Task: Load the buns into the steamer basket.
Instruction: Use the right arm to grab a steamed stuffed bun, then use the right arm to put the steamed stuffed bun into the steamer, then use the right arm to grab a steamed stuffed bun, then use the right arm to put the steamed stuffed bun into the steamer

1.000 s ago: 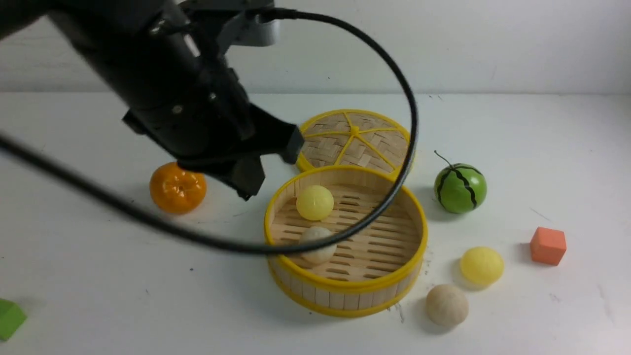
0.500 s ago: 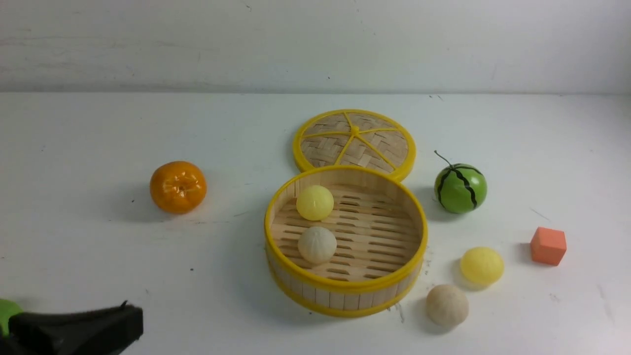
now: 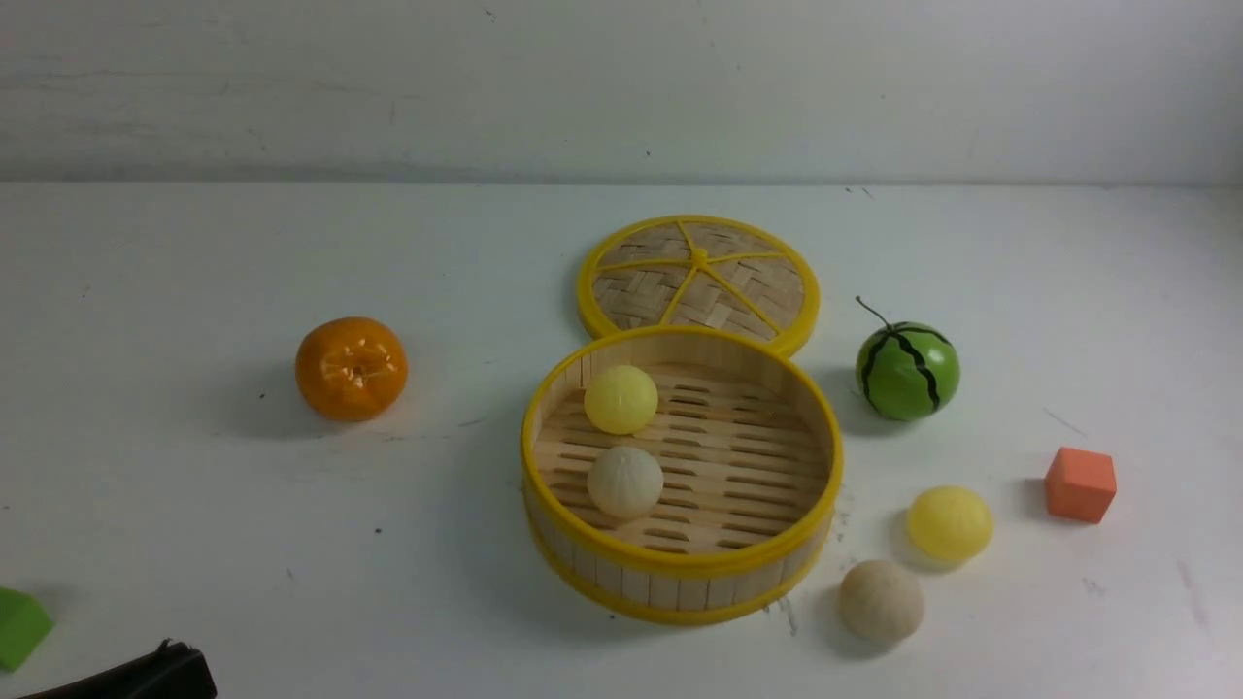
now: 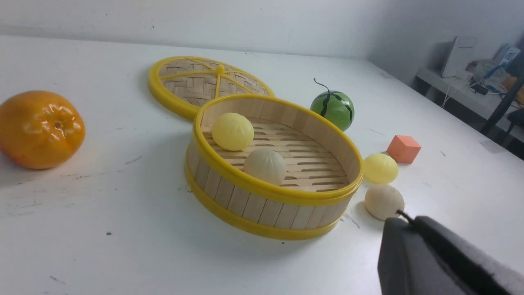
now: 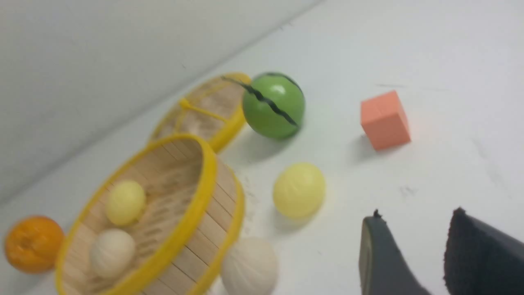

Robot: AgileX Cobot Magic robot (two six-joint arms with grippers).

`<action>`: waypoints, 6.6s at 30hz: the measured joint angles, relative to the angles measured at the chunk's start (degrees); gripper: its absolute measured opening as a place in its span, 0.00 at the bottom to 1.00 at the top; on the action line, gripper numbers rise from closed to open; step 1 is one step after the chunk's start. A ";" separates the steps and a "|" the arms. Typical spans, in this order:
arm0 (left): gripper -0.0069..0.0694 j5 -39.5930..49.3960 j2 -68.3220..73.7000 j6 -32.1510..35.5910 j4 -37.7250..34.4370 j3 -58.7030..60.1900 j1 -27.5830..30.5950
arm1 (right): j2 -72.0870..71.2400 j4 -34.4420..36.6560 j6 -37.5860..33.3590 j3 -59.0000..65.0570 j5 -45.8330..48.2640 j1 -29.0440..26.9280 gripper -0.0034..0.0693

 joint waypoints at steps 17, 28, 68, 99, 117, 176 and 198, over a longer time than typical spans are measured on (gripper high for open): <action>0.07 0.00 0.00 0.00 -0.23 0.00 0.00 | 37.87 2.77 -22.26 -36.20 37.53 11.38 0.38; 0.07 0.05 0.00 0.00 -0.23 0.00 0.00 | 78.36 3.69 -28.57 -53.94 40.86 14.22 0.38; 0.11 0.11 0.00 0.00 -0.29 0.00 0.00 | 105.51 -2.60 -22.24 -69.35 35.27 19.88 0.38; 0.14 0.11 0.00 0.00 -0.29 0.06 0.00 | 110.38 4.45 -26.33 -93.76 39.27 19.94 0.07; 0.17 0.11 0.00 0.00 -0.29 0.06 0.00 | 119.68 2.93 -26.33 -105.53 47.77 19.94 0.70; 0.21 0.11 0.00 0.00 -0.29 0.06 0.00 | 109.31 -5.60 -16.98 -77.26 36.46 10.27 0.15; 0.23 0.11 0.00 0.00 -0.29 0.06 0.00 | 98.49 5.37 -28.83 -77.37 29.66 23.52 0.05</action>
